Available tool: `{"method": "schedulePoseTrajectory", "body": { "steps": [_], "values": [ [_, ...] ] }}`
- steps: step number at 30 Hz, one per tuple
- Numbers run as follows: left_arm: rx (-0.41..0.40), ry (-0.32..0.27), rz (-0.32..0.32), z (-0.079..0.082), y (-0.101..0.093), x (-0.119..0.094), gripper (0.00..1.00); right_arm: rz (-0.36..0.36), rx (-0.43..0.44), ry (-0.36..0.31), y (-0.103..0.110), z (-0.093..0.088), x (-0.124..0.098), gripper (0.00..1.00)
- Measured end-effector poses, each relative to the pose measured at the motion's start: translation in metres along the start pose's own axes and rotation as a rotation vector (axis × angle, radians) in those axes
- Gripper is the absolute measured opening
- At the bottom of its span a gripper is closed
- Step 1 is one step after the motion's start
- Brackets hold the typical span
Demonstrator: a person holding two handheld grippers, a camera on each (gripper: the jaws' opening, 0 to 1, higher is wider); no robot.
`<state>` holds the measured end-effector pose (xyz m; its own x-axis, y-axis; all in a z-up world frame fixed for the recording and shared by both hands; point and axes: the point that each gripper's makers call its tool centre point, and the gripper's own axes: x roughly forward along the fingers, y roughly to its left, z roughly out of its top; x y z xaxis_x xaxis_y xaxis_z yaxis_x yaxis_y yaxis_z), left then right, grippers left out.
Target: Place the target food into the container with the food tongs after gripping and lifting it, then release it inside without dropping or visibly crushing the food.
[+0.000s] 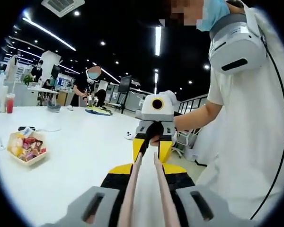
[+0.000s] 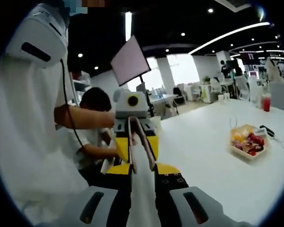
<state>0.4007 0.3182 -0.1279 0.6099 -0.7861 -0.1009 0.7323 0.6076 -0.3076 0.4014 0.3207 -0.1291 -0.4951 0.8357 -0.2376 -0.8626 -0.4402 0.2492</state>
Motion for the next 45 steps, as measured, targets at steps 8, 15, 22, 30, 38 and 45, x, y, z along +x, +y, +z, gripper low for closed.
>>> {"method": "schedulePoseTrajectory", "body": {
  "steps": [8,15,22,30,38,45],
  "values": [
    [0.014,0.036,0.034,-0.008,-0.001,-0.011,0.18,-0.017,-0.026,0.023,-0.002,-0.006,-0.005,0.15],
    [0.009,0.052,0.067,-0.017,0.007,-0.018,0.18,-0.036,-0.060,0.062,-0.009,-0.021,-0.005,0.16],
    [0.030,0.116,0.070,-0.034,0.014,-0.020,0.17,-0.044,-0.093,0.111,-0.015,-0.037,-0.003,0.17],
    [0.112,0.216,0.081,-0.050,0.025,-0.015,0.17,-0.072,-0.130,0.184,-0.025,-0.048,-0.008,0.17],
    [0.192,0.235,0.080,-0.036,0.044,0.001,0.16,-0.116,-0.200,0.254,-0.047,-0.036,-0.023,0.18],
    [0.255,0.308,0.081,-0.039,0.067,0.015,0.16,-0.159,-0.272,0.342,-0.073,-0.038,-0.038,0.20]
  ]
}}
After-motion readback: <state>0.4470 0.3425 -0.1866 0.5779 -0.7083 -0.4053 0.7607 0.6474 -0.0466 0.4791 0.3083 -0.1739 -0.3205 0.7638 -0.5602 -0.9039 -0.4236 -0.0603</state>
